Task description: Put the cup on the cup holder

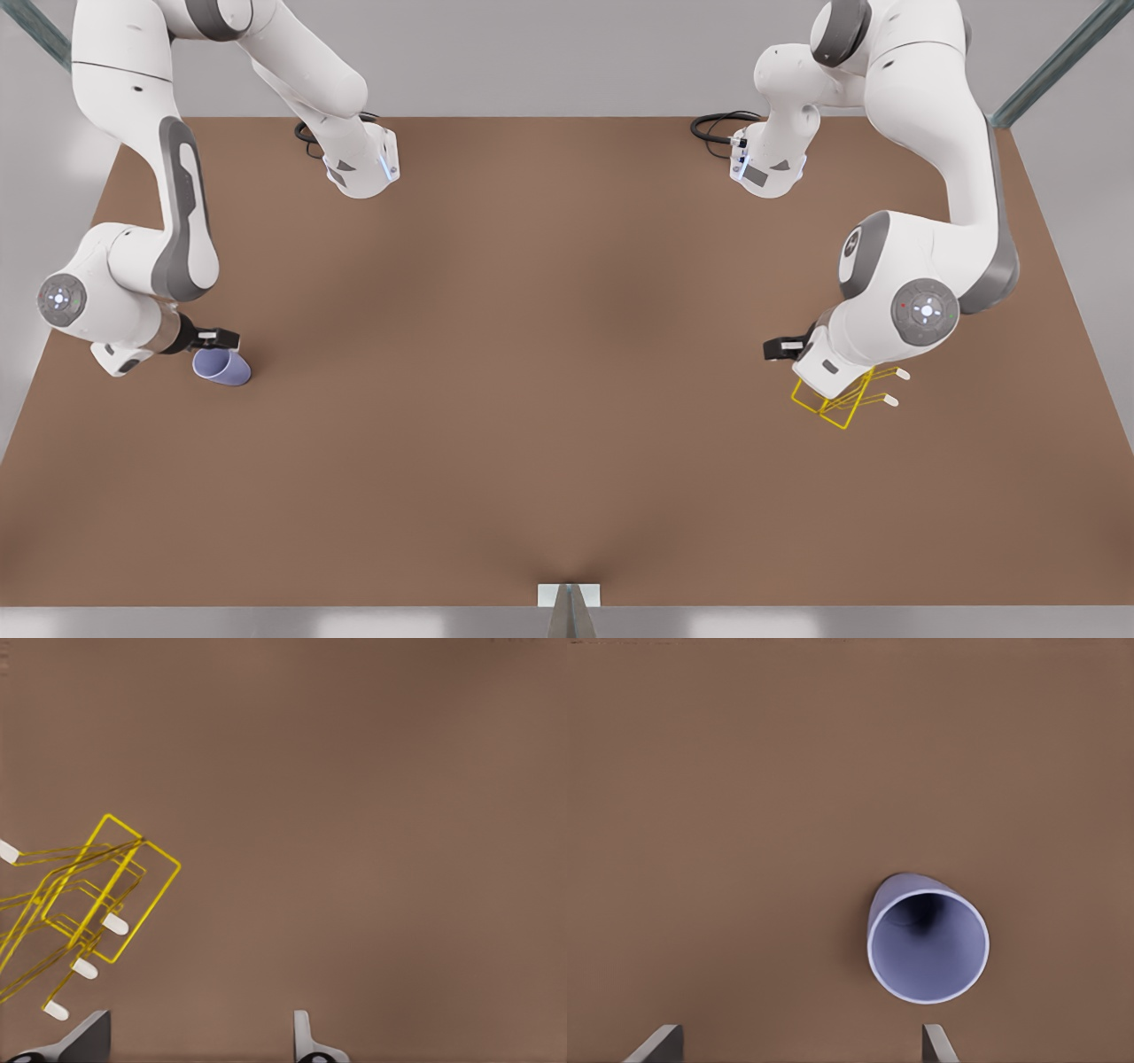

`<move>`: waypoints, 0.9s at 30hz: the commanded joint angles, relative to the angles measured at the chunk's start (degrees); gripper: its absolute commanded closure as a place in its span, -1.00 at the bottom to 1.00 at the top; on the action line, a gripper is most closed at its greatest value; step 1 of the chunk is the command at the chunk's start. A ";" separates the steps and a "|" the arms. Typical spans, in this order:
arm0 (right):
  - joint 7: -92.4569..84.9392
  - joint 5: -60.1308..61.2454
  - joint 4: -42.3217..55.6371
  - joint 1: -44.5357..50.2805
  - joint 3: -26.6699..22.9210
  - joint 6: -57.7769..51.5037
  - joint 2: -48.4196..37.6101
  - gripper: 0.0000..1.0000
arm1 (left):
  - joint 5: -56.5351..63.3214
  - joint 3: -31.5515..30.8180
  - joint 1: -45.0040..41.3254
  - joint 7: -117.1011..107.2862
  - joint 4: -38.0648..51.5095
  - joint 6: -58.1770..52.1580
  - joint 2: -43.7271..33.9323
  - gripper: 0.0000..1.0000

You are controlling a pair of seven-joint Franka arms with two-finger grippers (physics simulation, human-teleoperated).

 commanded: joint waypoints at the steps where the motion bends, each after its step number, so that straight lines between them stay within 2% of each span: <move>1: -5.26 -0.04 0.11 -0.01 0.02 6.66 0.32 -1.00 | -0.01 -0.04 -0.15 -2.38 0.00 0.10 0.11 -1.00; 7: -5.26 -0.04 -0.33 -1.16 0.02 11.84 3.22 -1.00 | -0.01 -0.04 -0.32 -2.38 -0.44 -0.07 0.11 -1.00; 10: -5.26 -0.04 -4.72 -1.25 0.02 15.53 1.55 -1.00 | -0.01 -0.04 -0.68 -2.38 -0.26 0.02 1.25 -1.00; 20: -7.19 -0.04 -5.86 -3.00 0.02 17.56 3.48 -1.00 | 2.53 0.13 -0.68 -2.30 -0.44 3.18 3.36 -1.00; 22: -7.19 -0.04 -10.61 -3.00 0.02 20.63 0.85 -1.00 | 3.59 0.05 -1.03 -2.38 -0.70 3.88 3.63 -1.00; 27: -7.19 -0.04 -12.37 -3.26 0.02 20.90 -0.21 -1.00 | 3.42 -0.04 -1.03 -2.47 -0.70 3.79 3.98 -1.00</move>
